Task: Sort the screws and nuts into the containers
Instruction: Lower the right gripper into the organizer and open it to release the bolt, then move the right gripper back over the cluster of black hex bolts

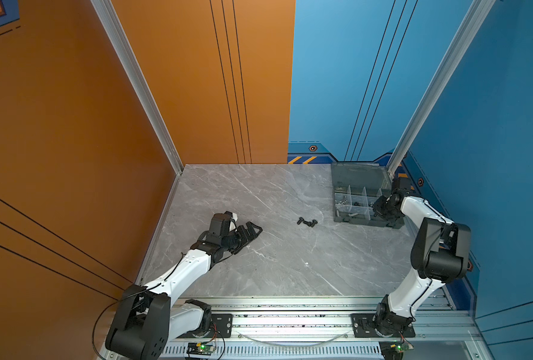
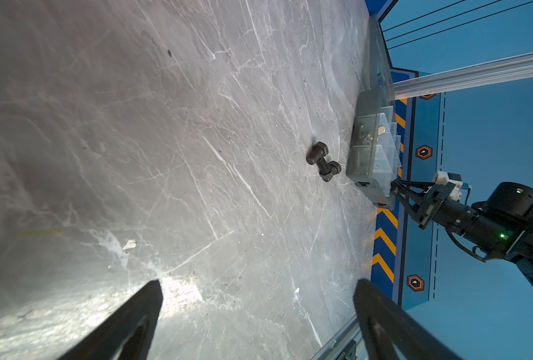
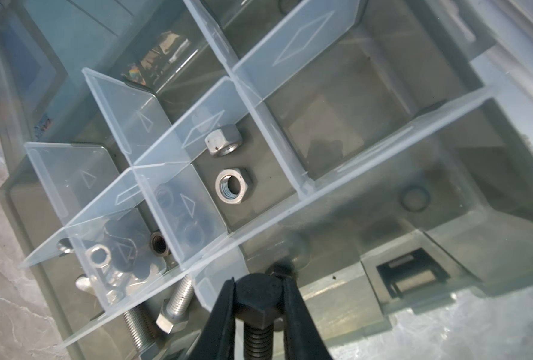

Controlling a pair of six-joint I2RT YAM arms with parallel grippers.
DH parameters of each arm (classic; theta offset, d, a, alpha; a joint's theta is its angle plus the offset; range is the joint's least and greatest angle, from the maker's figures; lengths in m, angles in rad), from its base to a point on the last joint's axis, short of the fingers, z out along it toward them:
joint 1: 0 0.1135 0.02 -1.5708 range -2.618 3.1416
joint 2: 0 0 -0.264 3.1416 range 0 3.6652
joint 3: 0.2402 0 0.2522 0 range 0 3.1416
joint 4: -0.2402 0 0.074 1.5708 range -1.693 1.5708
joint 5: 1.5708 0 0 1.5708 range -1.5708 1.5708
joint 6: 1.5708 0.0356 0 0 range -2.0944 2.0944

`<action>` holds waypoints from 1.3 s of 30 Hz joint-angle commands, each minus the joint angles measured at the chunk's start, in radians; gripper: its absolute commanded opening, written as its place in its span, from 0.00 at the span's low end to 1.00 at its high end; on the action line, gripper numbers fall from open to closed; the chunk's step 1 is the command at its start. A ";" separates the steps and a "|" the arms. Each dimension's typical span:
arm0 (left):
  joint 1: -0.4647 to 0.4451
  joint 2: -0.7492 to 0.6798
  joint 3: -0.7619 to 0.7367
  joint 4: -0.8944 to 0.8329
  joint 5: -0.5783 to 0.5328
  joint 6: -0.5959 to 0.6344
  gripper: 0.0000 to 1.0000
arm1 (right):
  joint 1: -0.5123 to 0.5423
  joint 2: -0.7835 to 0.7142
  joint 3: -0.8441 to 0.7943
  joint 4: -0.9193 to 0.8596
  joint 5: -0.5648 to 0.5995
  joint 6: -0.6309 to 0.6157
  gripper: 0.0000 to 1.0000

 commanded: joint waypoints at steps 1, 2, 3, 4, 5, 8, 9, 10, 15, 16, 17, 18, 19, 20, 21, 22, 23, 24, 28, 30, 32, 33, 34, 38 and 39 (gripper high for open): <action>-0.008 0.007 0.025 -0.002 -0.017 0.001 0.97 | -0.009 0.010 0.026 -0.015 0.012 -0.023 0.08; -0.008 0.008 0.025 -0.001 -0.016 0.001 0.98 | -0.010 0.014 0.030 -0.018 0.010 -0.023 0.08; -0.008 0.007 0.025 -0.001 -0.016 0.002 0.98 | -0.011 0.019 0.036 -0.020 0.009 -0.025 0.10; -0.009 0.010 0.025 -0.001 -0.016 0.001 0.98 | -0.011 0.024 0.042 -0.024 0.009 -0.025 0.11; -0.009 0.009 0.026 -0.002 -0.017 0.001 0.98 | -0.011 0.030 0.047 -0.027 0.008 -0.027 0.12; -0.010 0.010 0.029 -0.003 -0.016 0.001 0.98 | -0.011 0.040 0.061 -0.032 0.007 -0.028 0.19; -0.008 0.009 0.029 -0.002 -0.016 0.000 0.98 | -0.011 0.043 0.066 -0.035 0.008 -0.030 0.21; -0.009 0.010 0.030 -0.003 -0.016 0.001 0.98 | -0.013 0.047 0.070 -0.040 0.010 -0.030 0.24; -0.010 0.016 0.033 -0.004 -0.015 0.003 0.98 | -0.017 0.060 0.104 -0.069 0.007 -0.042 0.34; -0.010 0.018 0.033 -0.003 -0.015 0.002 0.98 | -0.018 0.063 0.108 -0.073 0.007 -0.044 0.35; -0.010 0.018 0.035 -0.002 -0.015 0.003 0.98 | -0.019 0.063 0.112 -0.077 0.007 -0.046 0.37; -0.010 0.020 0.034 -0.001 -0.015 0.003 0.98 | -0.021 0.062 0.114 -0.082 0.007 -0.049 0.38; -0.012 0.022 0.034 -0.001 -0.015 0.001 0.98 | -0.023 0.062 0.116 -0.089 0.006 -0.051 0.39; -0.012 0.023 0.035 0.001 -0.015 0.000 0.98 | -0.023 0.060 0.116 -0.094 0.002 -0.056 0.40; -0.011 0.023 0.034 0.001 -0.014 0.003 0.98 | -0.022 0.055 0.114 -0.095 -0.004 -0.063 0.40; -0.013 0.023 0.033 0.002 -0.014 0.003 0.98 | -0.023 0.045 0.106 -0.089 -0.021 -0.077 0.40; -0.014 0.023 0.033 0.002 -0.013 0.002 0.98 | -0.020 0.034 0.098 -0.083 -0.031 -0.088 0.40; -0.014 0.023 0.033 0.002 -0.013 0.004 0.98 | -0.018 0.018 0.086 -0.073 -0.051 -0.104 0.40; -0.014 0.024 0.034 0.005 -0.014 0.002 0.98 | 0.008 -0.070 0.036 -0.023 -0.173 -0.186 0.41; -0.014 0.029 0.034 0.008 -0.012 0.002 0.98 | 0.041 -0.110 0.024 -0.026 -0.219 -0.237 0.42; -0.016 0.033 0.034 0.013 -0.012 0.001 0.98 | 0.091 -0.146 0.028 -0.050 -0.236 -0.290 0.42; -0.016 0.036 0.035 0.016 -0.010 0.001 0.98 | 0.130 -0.165 0.029 -0.067 -0.237 -0.324 0.43; -0.019 0.038 0.035 0.018 -0.010 0.000 0.98 | 0.162 -0.179 0.031 -0.077 -0.238 -0.351 0.43; -0.025 0.049 0.034 0.028 -0.011 -0.002 0.98 | 0.326 -0.219 0.043 -0.122 -0.202 -0.465 0.45; -0.028 0.050 0.033 0.031 -0.011 -0.001 0.98 | 0.367 -0.221 0.046 -0.126 -0.176 -0.482 0.45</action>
